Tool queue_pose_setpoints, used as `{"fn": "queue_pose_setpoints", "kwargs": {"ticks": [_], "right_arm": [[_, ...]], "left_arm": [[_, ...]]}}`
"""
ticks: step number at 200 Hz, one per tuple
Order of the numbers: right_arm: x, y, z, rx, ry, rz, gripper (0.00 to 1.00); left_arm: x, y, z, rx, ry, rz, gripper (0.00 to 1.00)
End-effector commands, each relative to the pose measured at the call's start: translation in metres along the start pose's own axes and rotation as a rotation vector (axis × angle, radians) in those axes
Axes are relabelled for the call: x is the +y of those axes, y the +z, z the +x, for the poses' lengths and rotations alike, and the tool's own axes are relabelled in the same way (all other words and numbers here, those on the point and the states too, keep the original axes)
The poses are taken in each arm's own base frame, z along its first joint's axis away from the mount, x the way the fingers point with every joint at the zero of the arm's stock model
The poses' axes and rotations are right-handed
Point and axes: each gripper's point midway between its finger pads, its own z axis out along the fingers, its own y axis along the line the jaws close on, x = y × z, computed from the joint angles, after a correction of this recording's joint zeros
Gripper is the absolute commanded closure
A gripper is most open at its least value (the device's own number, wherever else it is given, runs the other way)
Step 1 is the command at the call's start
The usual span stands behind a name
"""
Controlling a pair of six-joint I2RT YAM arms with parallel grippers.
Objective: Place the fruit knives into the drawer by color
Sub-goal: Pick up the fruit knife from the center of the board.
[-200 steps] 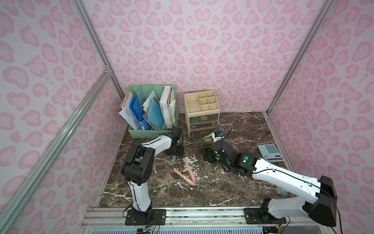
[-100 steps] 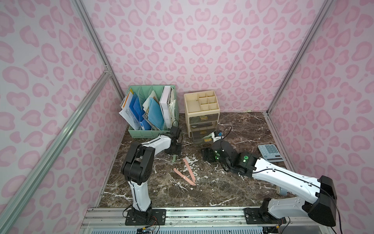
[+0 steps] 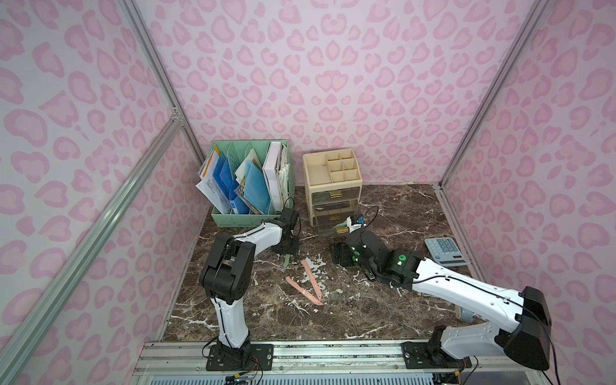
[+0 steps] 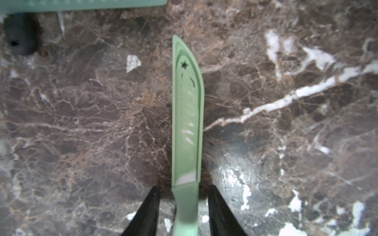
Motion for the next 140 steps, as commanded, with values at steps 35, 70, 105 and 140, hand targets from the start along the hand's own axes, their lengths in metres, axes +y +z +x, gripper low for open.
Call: {"fn": "queue_pose_setpoints", "kwargs": {"ticks": [35, 70, 105, 140], "right_arm": [[0.004, 0.000, -0.003, -0.006, 0.004, -0.012, 0.14], [0.009, -0.001, -0.002, 0.002, -0.007, -0.043, 0.11], [0.018, -0.001, 0.006, 0.027, -0.020, -0.110, 0.06], [0.020, 0.000, 0.007, 0.033, -0.018, -0.118, 0.05]], "left_arm": [[-0.010, 0.007, 0.026, 0.092, 0.007, 0.043, 0.68], [-0.011, 0.007, 0.028, 0.094, 0.016, 0.038, 0.71], [-0.011, 0.005, 0.027, 0.087, 0.011, 0.035, 0.77], [-0.012, 0.006, 0.026, 0.090, 0.012, 0.036, 0.79]]}}
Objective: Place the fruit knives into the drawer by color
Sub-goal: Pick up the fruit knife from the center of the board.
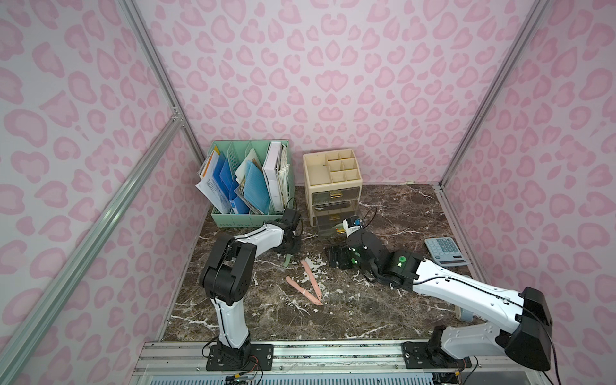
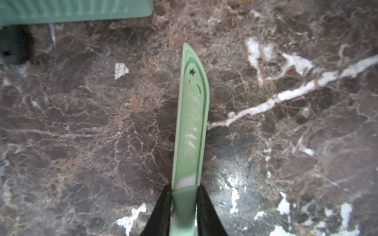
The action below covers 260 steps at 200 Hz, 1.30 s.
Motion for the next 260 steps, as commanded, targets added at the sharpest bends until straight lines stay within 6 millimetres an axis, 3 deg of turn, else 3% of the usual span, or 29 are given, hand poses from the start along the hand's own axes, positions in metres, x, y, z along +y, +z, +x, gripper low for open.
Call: {"fn": "queue_pose_setpoints", "kwargs": {"ticks": [1, 74, 131, 260], "right_arm": [[0.007, 0.000, -0.004, -0.012, -0.002, -0.033, 0.05], [0.007, 0.001, -0.004, -0.014, -0.002, -0.030, 0.05], [0.007, 0.002, -0.003, -0.012, -0.003, -0.031, 0.05], [0.012, 0.008, -0.003, -0.009, -0.004, -0.046, 0.05]], "left_arm": [[-0.004, 0.006, 0.028, 0.116, -0.001, 0.028, 0.79], [-0.003, 0.003, 0.028, 0.115, 0.003, 0.016, 0.85], [-0.001, 0.001, 0.028, 0.119, 0.004, 0.002, 0.84], [0.006, -0.024, 0.020, 0.078, 0.019, -0.025, 0.84]]}}
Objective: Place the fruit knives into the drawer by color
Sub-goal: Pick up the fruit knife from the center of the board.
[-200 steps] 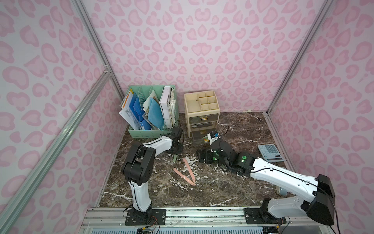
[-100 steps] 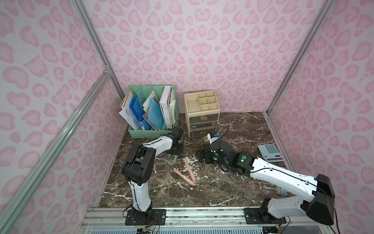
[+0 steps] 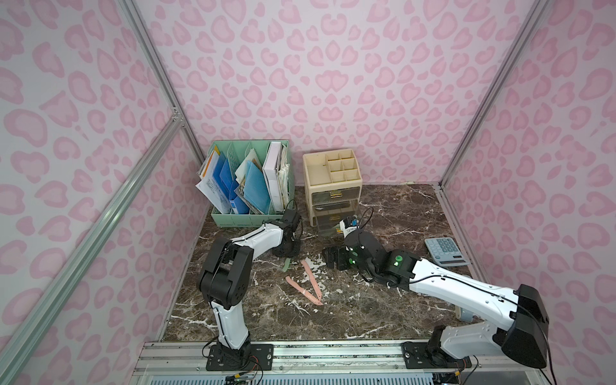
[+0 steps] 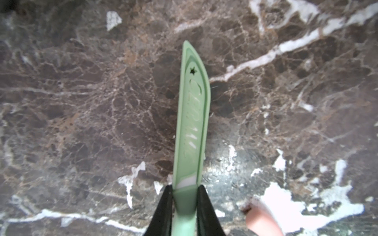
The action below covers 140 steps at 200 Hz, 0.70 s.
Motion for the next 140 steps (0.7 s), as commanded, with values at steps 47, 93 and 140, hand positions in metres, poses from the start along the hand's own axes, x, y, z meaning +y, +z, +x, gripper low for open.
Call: {"fn": "queue_pose_setpoints", "kwargs": {"ticks": [47, 93, 140], "right_arm": [[0.006, 0.001, -0.008, -0.030, 0.003, -0.022, 0.05], [0.007, 0.003, -0.008, -0.031, 0.005, -0.024, 0.05], [0.007, 0.004, -0.008, -0.034, 0.007, -0.025, 0.05]], "left_arm": [[0.003, -0.014, -0.002, -0.015, 0.011, -0.013, 0.84], [0.005, -0.027, -0.006, -0.042, 0.012, -0.018, 0.85], [0.007, -0.041, -0.005, -0.060, 0.010, -0.017, 0.85]]}}
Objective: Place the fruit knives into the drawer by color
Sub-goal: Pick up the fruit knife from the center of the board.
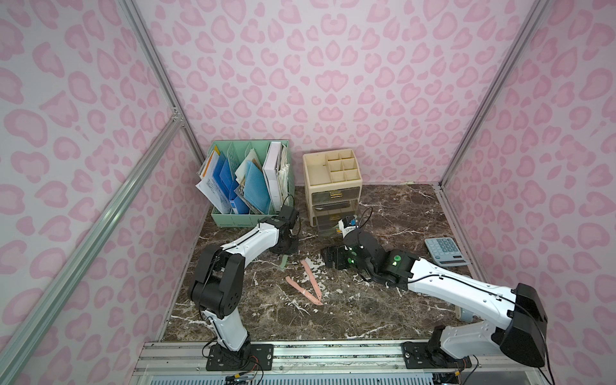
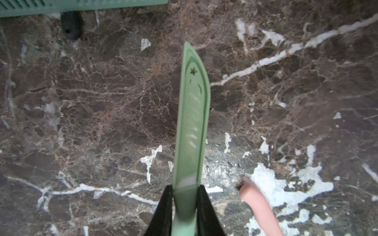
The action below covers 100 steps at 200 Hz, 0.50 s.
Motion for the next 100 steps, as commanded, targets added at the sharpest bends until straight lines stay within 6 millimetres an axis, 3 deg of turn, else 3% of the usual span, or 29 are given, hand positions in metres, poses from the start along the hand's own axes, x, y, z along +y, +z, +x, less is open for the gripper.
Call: {"fn": "queue_pose_setpoints", "kwargs": {"ticks": [1, 100], "right_arm": [[0.004, 0.000, -0.005, -0.022, 0.002, -0.012, 0.05], [-0.003, 0.000, -0.012, -0.045, 0.009, 0.007, 0.05]], "left_arm": [[0.003, -0.008, 0.002, 0.003, 0.010, -0.008, 0.85], [0.008, -0.045, 0.011, -0.043, 0.021, -0.011, 0.84]]}}
